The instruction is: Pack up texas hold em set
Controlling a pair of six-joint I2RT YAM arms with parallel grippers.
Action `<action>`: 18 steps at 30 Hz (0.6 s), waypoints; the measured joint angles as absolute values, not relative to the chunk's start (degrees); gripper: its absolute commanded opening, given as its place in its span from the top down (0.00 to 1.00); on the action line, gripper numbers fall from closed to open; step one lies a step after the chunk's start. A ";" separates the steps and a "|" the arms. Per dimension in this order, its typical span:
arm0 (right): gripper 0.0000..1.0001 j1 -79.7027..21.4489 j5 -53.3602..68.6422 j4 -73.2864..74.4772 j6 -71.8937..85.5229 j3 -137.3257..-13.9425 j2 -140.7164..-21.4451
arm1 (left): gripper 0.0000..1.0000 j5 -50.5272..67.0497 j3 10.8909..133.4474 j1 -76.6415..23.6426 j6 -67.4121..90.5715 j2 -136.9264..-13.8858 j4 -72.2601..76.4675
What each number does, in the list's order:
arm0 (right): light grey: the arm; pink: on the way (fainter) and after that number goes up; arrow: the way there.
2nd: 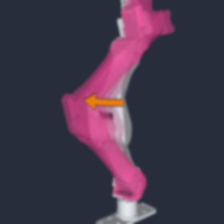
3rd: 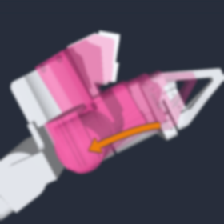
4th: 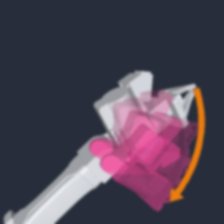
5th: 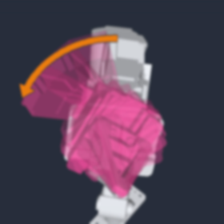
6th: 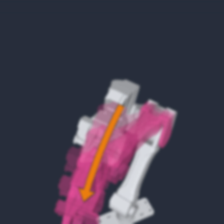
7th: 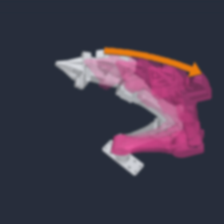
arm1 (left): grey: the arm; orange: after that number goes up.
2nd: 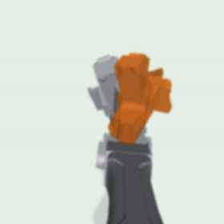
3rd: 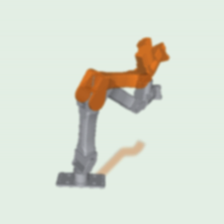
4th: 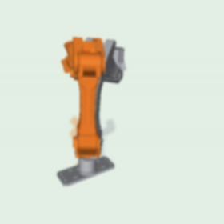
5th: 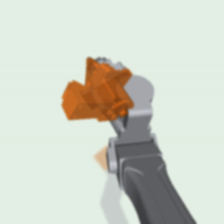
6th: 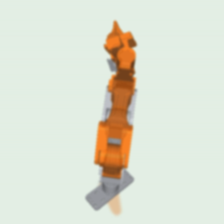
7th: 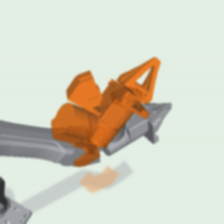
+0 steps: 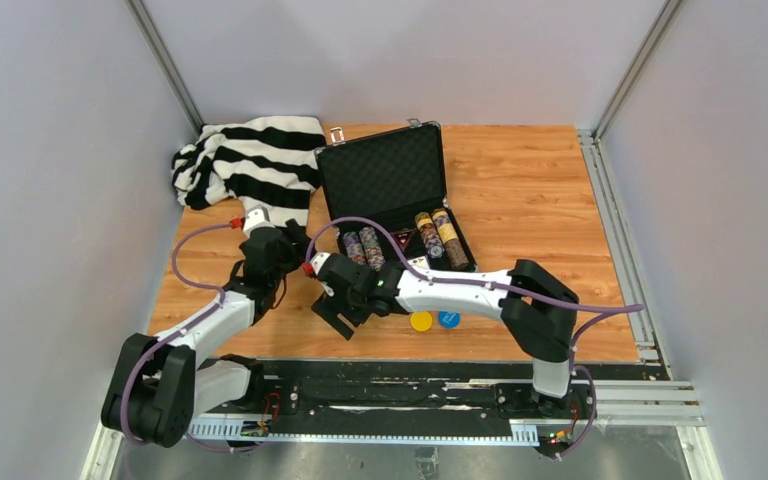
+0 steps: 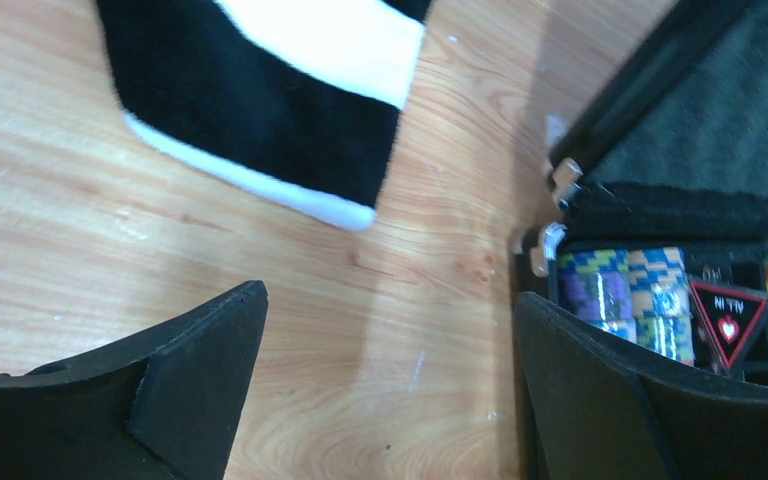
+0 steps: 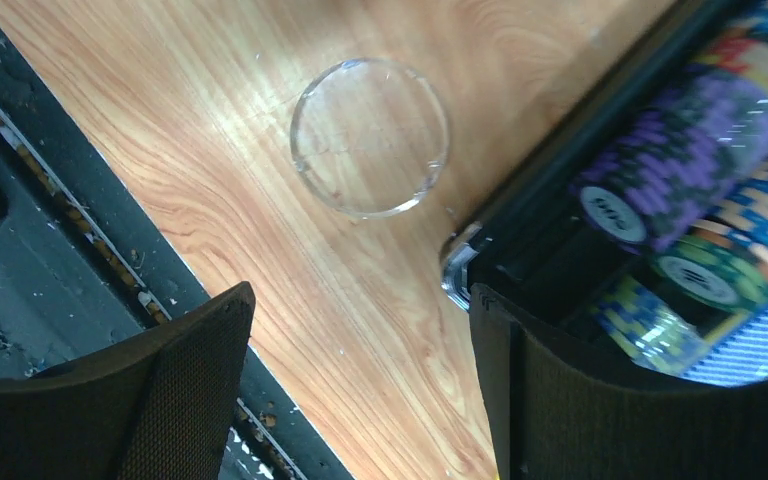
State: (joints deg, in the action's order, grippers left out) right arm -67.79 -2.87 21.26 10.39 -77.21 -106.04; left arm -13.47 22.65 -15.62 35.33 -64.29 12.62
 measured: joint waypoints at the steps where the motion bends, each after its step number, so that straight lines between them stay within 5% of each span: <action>1: 0.22 -68.34 -2.39 21.21 10.39 -77.21 -106.85 | 0.02 -13.72 22.48 -14.87 35.90 -64.45 12.60; 18: 0.20 -68.53 -2.33 22.48 4.78 -87.88 -115.07 | 0.02 -12.97 21.93 -8.91 42.06 -69.23 11.70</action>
